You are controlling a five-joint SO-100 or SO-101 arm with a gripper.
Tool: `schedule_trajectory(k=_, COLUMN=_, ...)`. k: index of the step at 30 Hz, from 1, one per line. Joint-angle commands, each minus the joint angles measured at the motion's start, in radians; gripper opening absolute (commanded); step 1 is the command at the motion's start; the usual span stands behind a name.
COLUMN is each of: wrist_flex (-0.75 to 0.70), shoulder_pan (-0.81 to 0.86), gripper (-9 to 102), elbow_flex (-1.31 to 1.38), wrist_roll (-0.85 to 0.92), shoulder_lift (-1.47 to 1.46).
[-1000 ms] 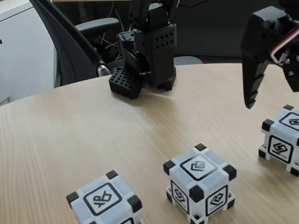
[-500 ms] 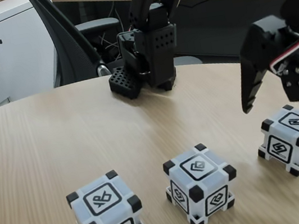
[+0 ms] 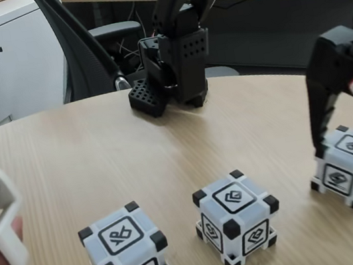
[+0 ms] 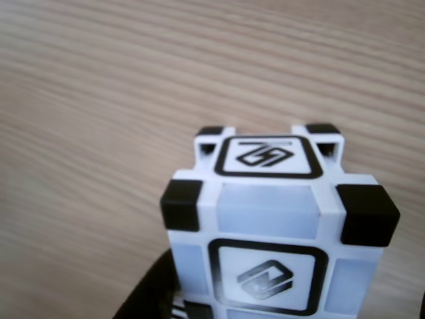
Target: Stack cubes from left to right.
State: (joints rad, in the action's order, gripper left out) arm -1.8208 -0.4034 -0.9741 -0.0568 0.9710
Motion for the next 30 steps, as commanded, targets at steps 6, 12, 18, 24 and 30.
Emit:
schedule_trajectory(k=6, wrist_flex=-0.014, shoulder_pan=0.006, gripper=38, elbow_flex=0.071, wrist_roll=-0.018, shoulder_lift=0.003)
schedule_trajectory(k=12, wrist_flex=-0.015, shoulder_pan=-0.014, gripper=38, elbow_flex=0.067, wrist_roll=-0.026, shoulder_lift=0.0)
schedule_trajectory(k=18, wrist_flex=-0.015, shoulder_pan=-0.034, gripper=37, elbow_flex=0.067, wrist_roll=-0.044, shoulder_lift=-0.071)
schedule_trajectory(k=24, wrist_flex=-0.015, shoulder_pan=-0.04, gripper=36, elbow_flex=0.067, wrist_roll=-0.038, shoulder_lift=-0.078)
schedule_trajectory(k=30, wrist_flex=-0.015, shoulder_pan=-0.04, gripper=21, elbow_flex=0.069, wrist_roll=-0.035, shoulder_lift=-0.078)
